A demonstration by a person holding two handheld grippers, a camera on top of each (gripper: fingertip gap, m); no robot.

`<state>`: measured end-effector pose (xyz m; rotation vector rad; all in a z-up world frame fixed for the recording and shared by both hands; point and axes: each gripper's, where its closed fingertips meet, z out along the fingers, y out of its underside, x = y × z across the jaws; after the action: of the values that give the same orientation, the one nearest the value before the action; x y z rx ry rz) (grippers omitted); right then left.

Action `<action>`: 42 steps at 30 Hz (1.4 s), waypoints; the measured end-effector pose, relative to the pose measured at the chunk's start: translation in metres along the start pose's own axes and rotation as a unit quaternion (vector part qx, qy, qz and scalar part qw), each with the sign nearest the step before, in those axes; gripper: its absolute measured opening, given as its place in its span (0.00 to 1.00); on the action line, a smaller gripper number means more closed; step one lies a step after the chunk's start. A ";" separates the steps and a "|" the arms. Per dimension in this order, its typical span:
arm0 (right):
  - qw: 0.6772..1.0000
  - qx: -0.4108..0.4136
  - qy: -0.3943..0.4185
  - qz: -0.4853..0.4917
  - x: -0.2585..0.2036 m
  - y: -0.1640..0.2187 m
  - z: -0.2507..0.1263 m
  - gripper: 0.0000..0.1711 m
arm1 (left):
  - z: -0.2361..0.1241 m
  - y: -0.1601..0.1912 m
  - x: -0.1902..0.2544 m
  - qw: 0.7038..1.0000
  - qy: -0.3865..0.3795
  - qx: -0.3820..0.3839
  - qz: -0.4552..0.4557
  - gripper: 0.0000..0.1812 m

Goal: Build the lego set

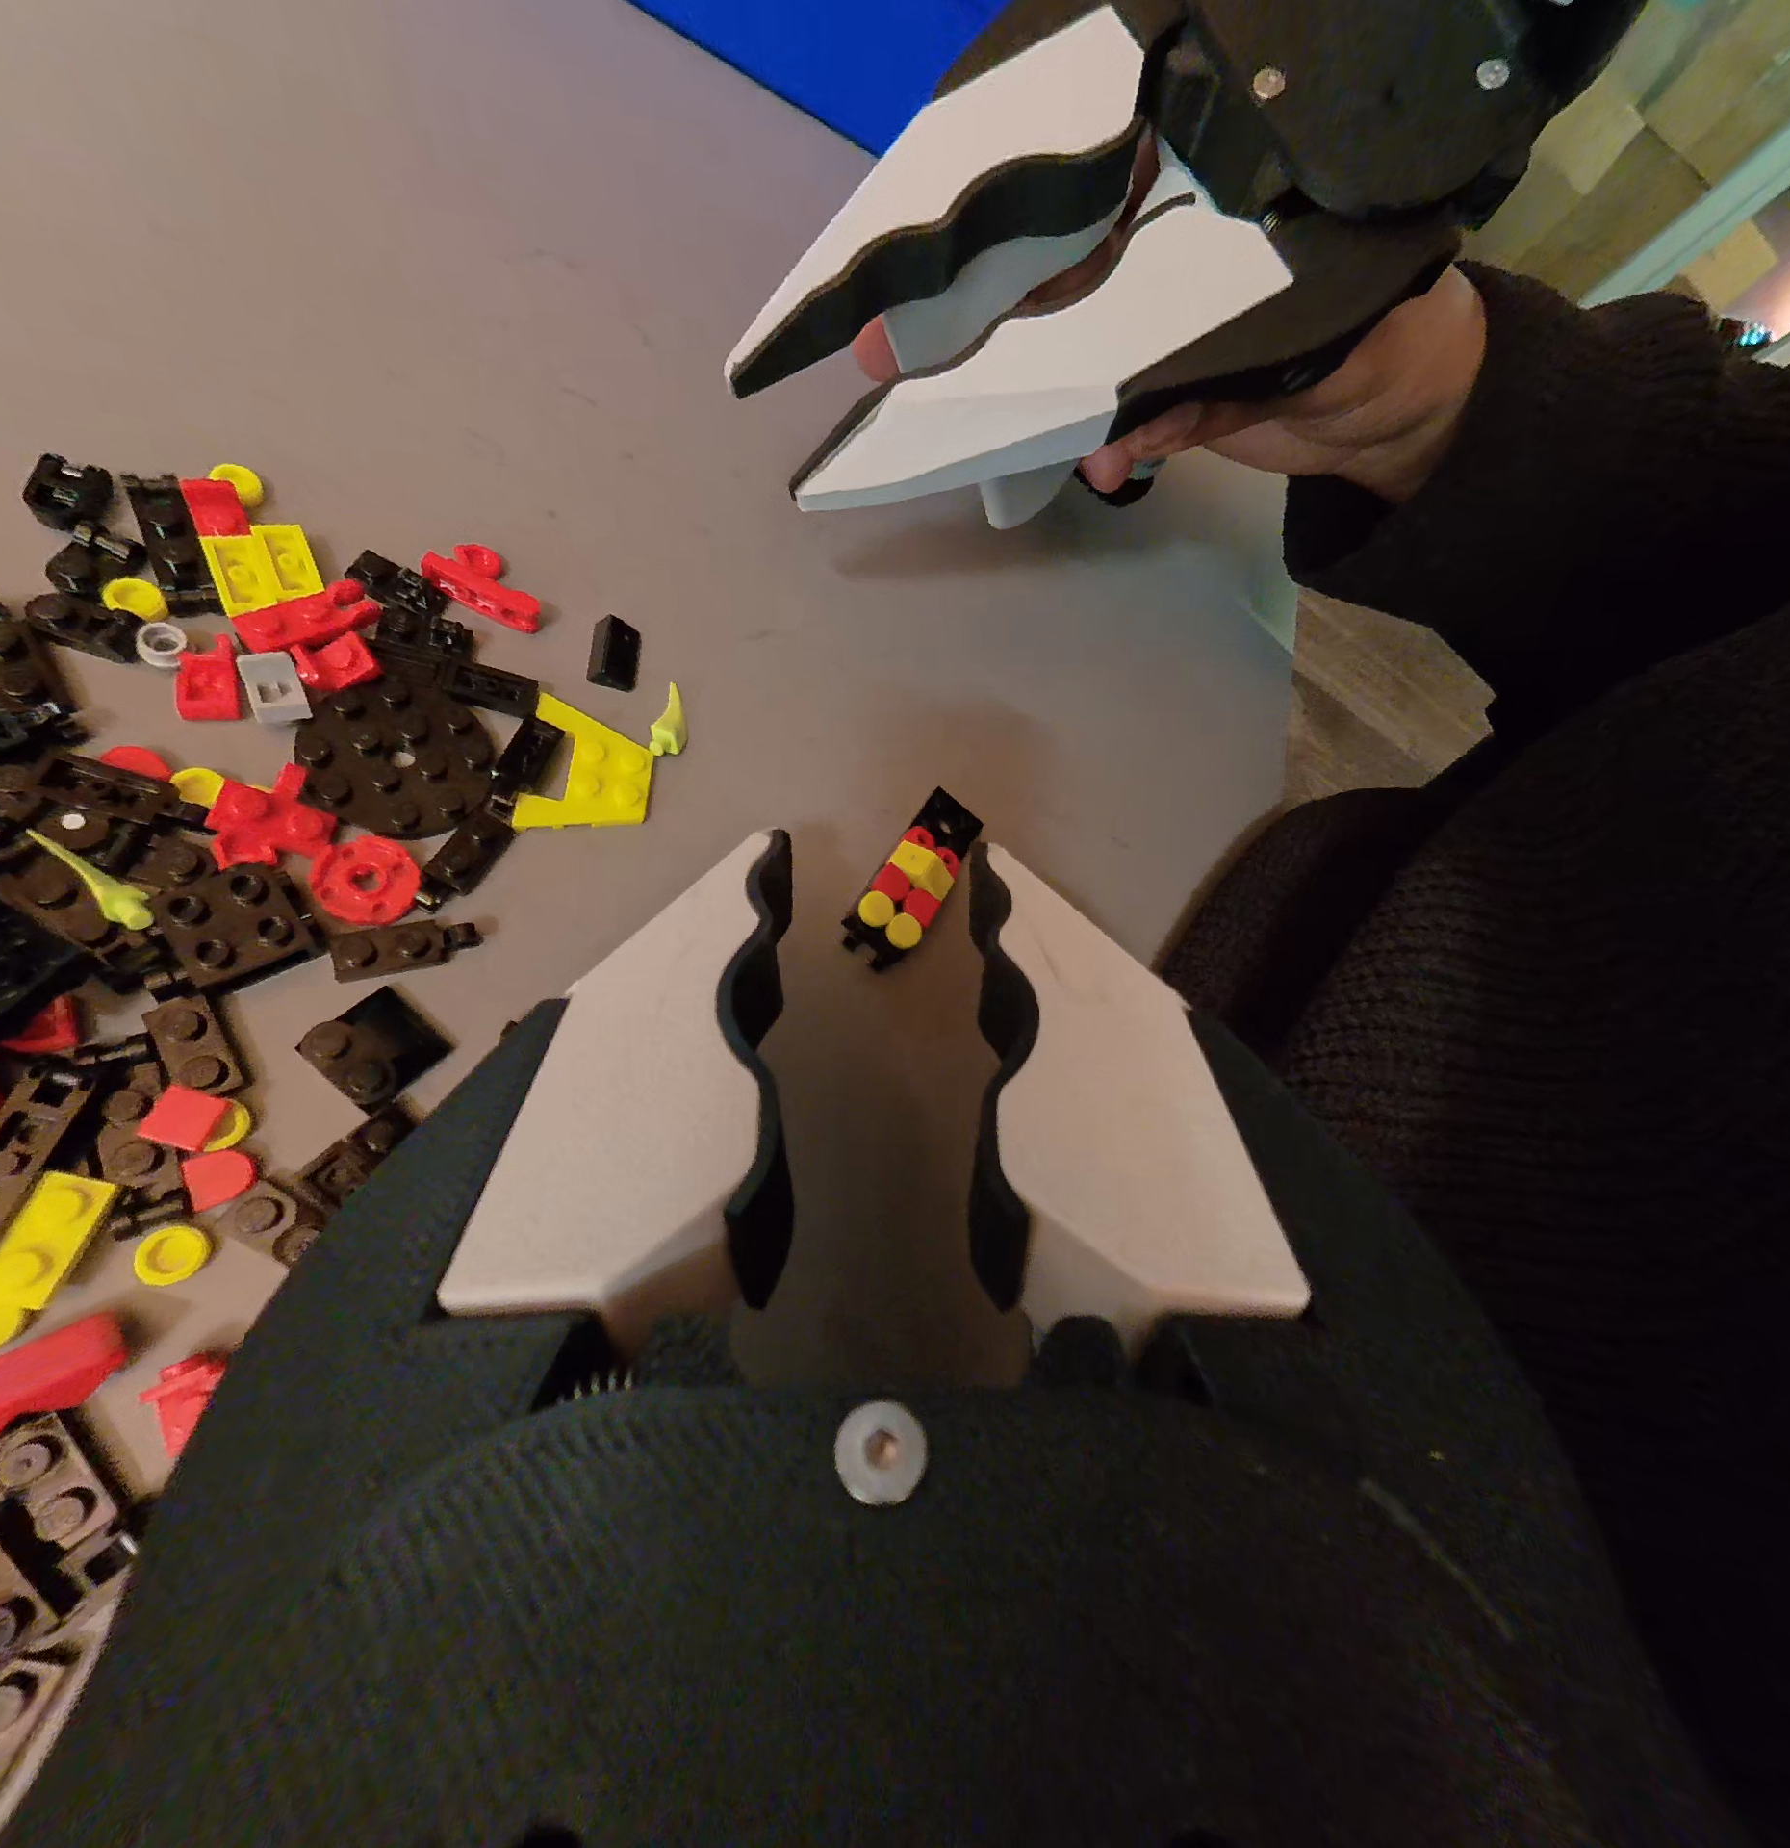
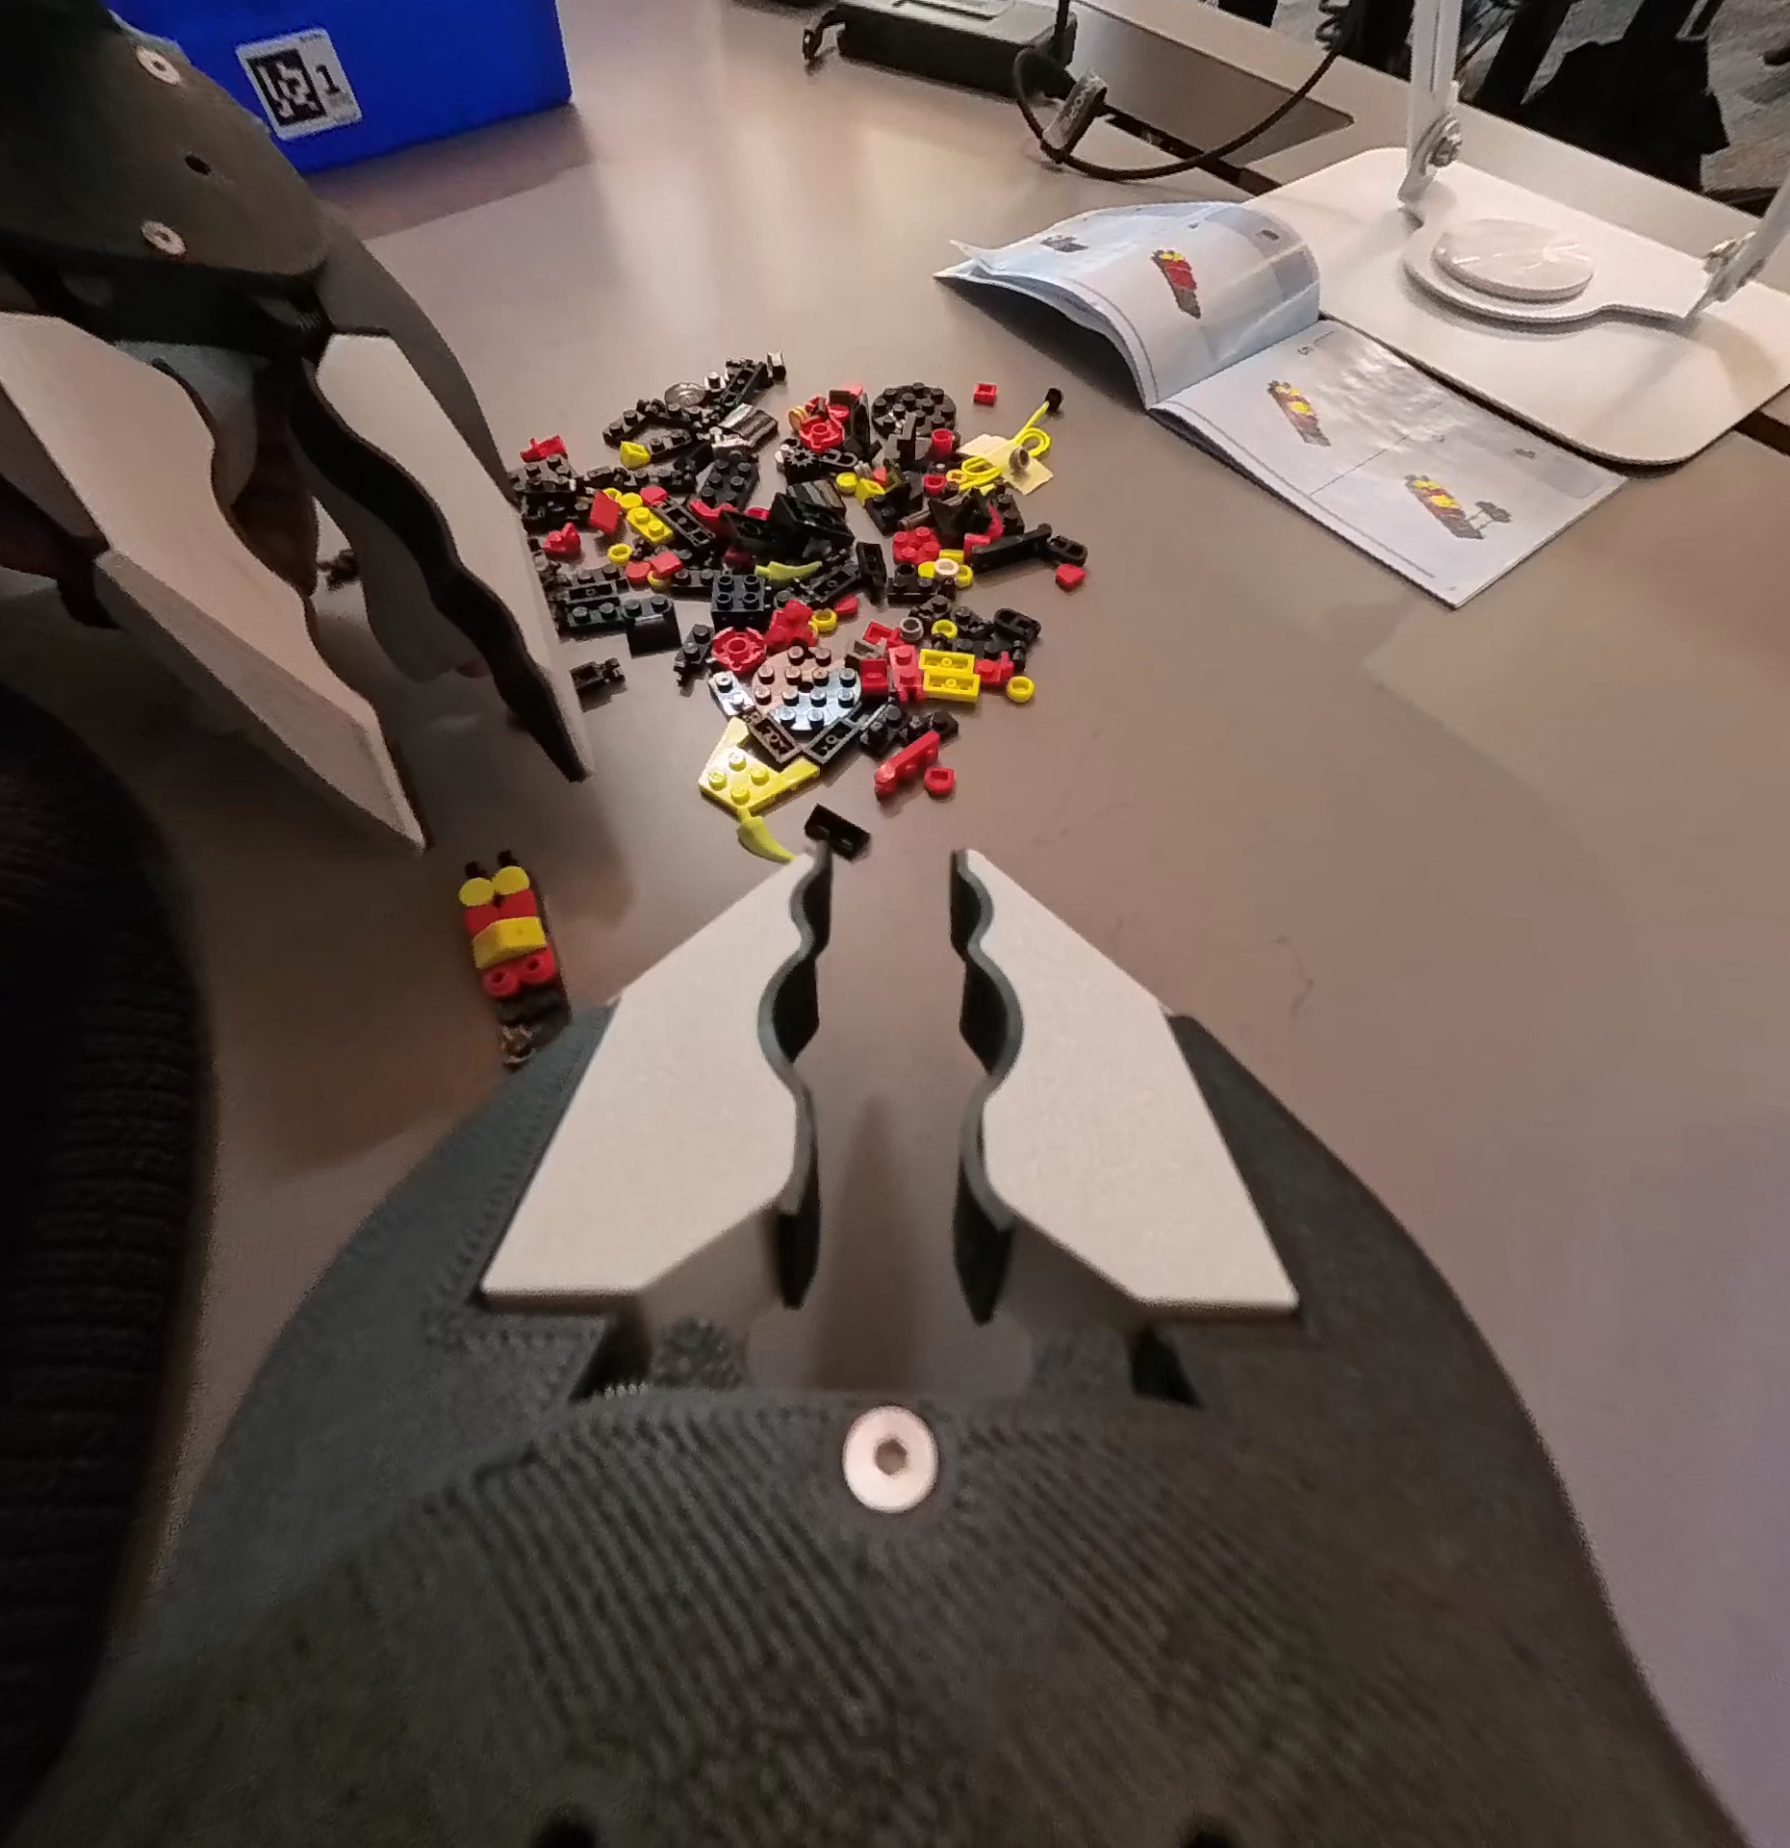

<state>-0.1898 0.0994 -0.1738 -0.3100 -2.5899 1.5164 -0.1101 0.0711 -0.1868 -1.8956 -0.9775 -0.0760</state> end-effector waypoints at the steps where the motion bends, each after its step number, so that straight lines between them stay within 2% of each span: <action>1: 1.000 -0.003 0.006 0.001 0.002 0.001 0.000 0.13 | 0.000 0.000 0.000 1.000 0.000 0.000 -0.002 0.19; 6: 0.998 -0.013 0.057 0.032 0.025 0.007 -0.003 0.18 | 0.000 0.000 0.000 1.000 -0.001 -0.001 -0.001 0.18; 10: 0.996 -0.009 0.057 0.064 0.029 0.008 -0.003 0.20 | -0.001 -0.001 0.000 1.000 0.002 0.002 -0.003 0.18; 15: 0.996 -0.016 0.060 0.059 0.029 0.010 -0.001 0.20 | -0.001 -0.001 0.000 1.000 0.004 0.004 -0.005 0.18; 20: 0.997 -0.027 0.054 0.053 0.026 0.013 0.002 0.07 | -0.002 -0.002 0.001 1.000 0.007 0.006 -0.009 0.18; 22: 0.995 -0.017 0.076 0.057 0.031 0.009 0.003 0.13 | -0.002 -0.003 0.000 1.000 0.007 0.009 -0.013 0.18; 26: 0.992 0.011 0.085 0.095 0.028 -0.012 0.015 0.18 | -0.002 -0.004 0.000 1.000 0.011 0.012 -0.023 0.18; 31: 0.992 -0.024 0.090 0.083 0.010 -0.016 0.043 0.10 | -0.005 -0.005 0.000 0.999 0.012 0.016 -0.025 0.18; 35: 0.991 -0.059 0.081 0.085 0.000 -0.012 0.064 0.08 | -0.006 -0.005 0.002 0.999 0.016 0.019 -0.027 0.18; 42: 0.988 -0.083 0.084 0.099 0.004 -0.002 0.070 0.04 | -0.007 -0.006 0.003 0.999 0.023 0.021 -0.034 0.18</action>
<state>-0.2086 0.0399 -0.2063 -0.7002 -2.6174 1.2649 -0.1096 0.0692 -0.1776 -1.8150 -1.0045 -0.1364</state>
